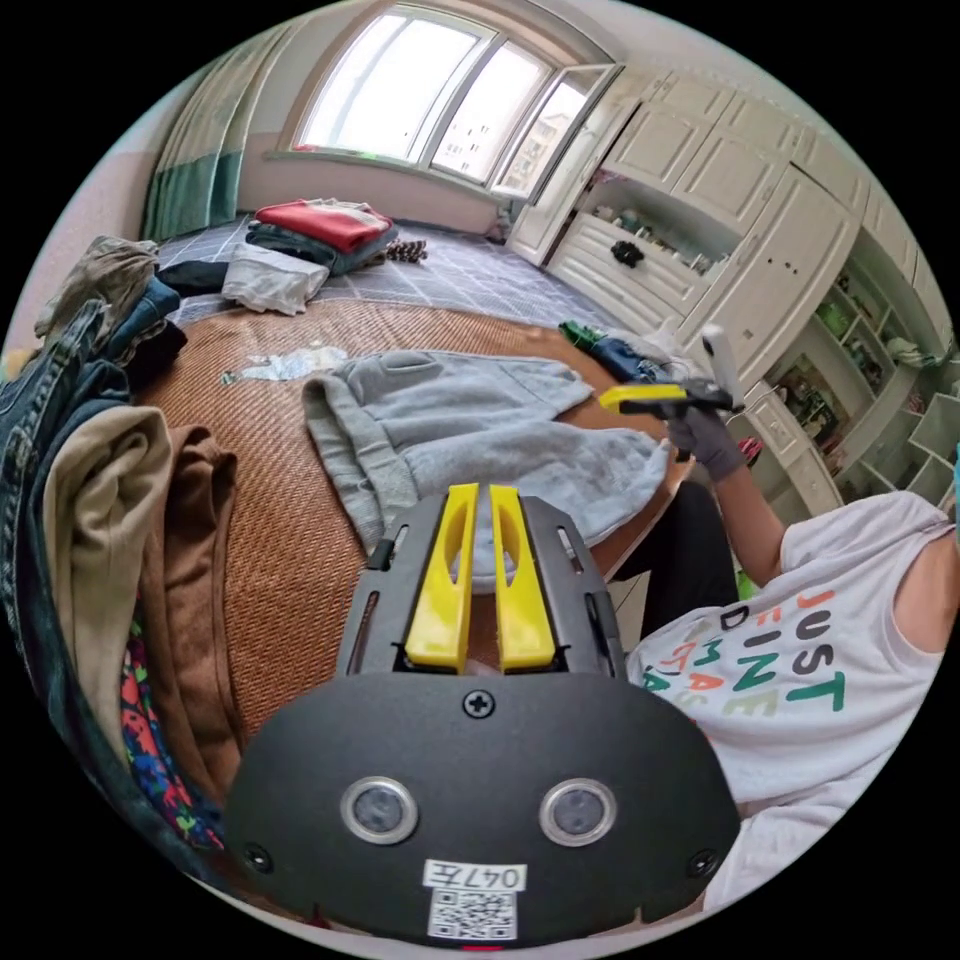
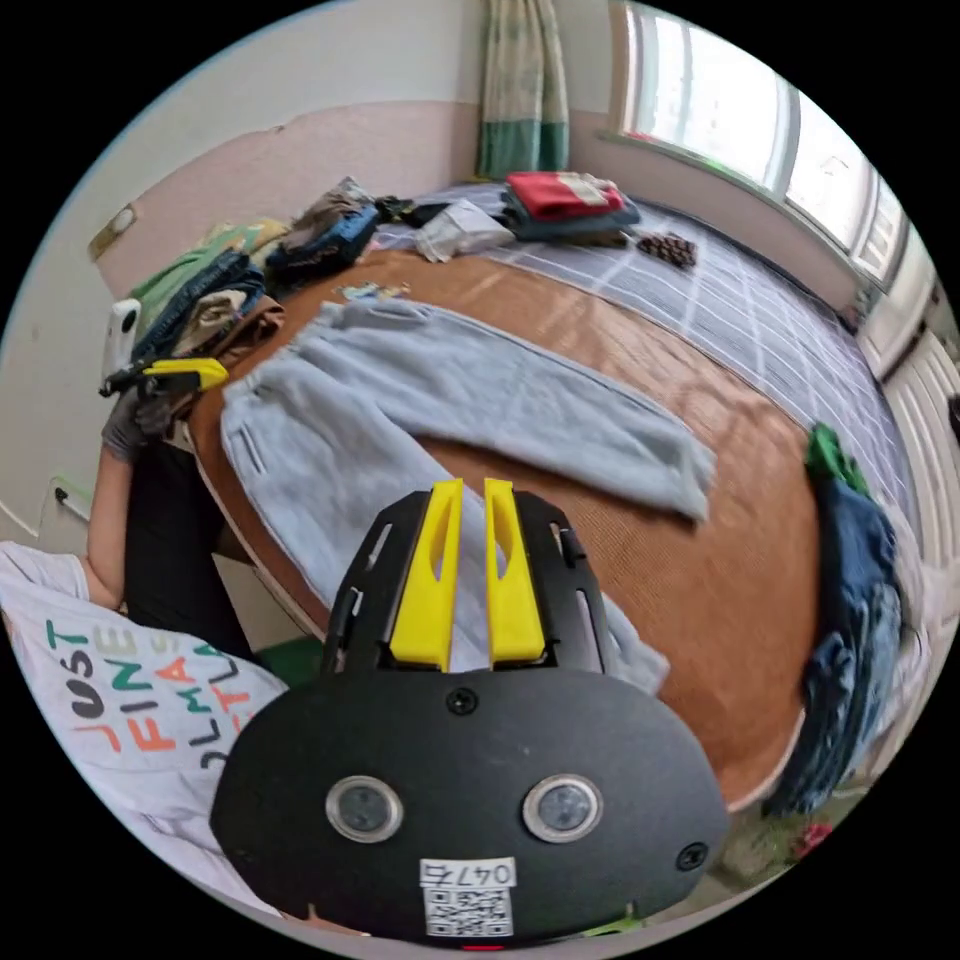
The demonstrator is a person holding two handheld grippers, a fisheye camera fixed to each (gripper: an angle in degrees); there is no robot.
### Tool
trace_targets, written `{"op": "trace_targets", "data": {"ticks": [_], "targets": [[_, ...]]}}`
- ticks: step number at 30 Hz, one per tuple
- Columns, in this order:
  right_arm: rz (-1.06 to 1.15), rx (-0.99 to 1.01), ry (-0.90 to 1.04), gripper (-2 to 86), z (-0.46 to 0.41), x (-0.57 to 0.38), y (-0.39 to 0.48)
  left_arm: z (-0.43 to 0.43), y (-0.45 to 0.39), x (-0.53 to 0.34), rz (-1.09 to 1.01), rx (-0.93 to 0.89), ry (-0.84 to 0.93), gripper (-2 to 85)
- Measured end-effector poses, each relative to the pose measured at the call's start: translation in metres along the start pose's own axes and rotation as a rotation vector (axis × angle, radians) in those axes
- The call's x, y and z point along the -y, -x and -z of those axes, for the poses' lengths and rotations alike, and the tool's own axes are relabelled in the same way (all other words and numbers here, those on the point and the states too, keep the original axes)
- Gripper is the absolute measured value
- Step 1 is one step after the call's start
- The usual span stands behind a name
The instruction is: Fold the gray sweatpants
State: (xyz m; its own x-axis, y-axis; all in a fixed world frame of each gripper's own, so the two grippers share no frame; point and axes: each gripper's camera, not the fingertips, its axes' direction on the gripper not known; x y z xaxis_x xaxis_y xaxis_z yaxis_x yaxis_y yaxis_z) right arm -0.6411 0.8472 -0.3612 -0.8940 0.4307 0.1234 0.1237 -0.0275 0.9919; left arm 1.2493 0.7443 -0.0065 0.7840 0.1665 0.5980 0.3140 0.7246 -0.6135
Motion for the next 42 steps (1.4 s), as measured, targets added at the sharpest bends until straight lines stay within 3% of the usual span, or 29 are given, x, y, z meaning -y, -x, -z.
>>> {"op": "trace_targets", "data": {"ticks": [4, 7, 15, 20, 23, 25, 28, 30, 33, 42], "targets": [[-0.153, -0.255, 0.185, 0.0, 0.000, -0.101, -0.034, -0.026, -0.006, 0.008, 0.037, 0.083, 0.124, 0.0], [-0.200, -0.162, 0.228, 0.3, -0.028, -0.145, -0.049, -0.054, -0.017, 0.012, 0.027, 0.292, 0.283, -0.2], [-0.169, -0.131, 0.034, 0.9, 0.009, -0.192, -0.018, -0.055, -0.035, 0.000, 0.043, 0.311, 0.254, -0.7], [-0.033, -0.057, 0.086, 0.7, -0.025, -0.190, 0.015, -0.054, -0.049, -0.014, 0.025, 0.333, 0.230, -0.8], [-0.020, -0.020, 0.266, 0.5, -0.082, -0.183, 0.012, -0.058, -0.047, -0.022, 0.051, 0.327, 0.241, -0.9], [0.038, -0.111, 0.092, 0.0, -0.048, -0.175, 0.030, -0.052, -0.046, -0.026, 0.083, 0.326, 0.201, -0.9], [0.098, -0.245, -0.250, 0.5, 0.011, -0.164, 0.047, -0.018, -0.050, -0.036, 0.129, 0.249, -0.042, -1.0], [0.101, -0.232, -0.290, 1.7, 0.012, -0.141, 0.036, -0.010, -0.051, -0.042, 0.122, 0.157, -0.150, -1.0], [0.070, -0.208, -0.211, 5.9, -0.030, -0.086, 0.003, -0.033, -0.043, -0.047, 0.121, 0.059, -0.122, -1.0], [0.078, -0.202, -0.021, 7.7, -0.215, 0.069, -0.083, -0.087, -0.028, -0.069, 0.207, 0.142, 0.007, -1.0]]}}
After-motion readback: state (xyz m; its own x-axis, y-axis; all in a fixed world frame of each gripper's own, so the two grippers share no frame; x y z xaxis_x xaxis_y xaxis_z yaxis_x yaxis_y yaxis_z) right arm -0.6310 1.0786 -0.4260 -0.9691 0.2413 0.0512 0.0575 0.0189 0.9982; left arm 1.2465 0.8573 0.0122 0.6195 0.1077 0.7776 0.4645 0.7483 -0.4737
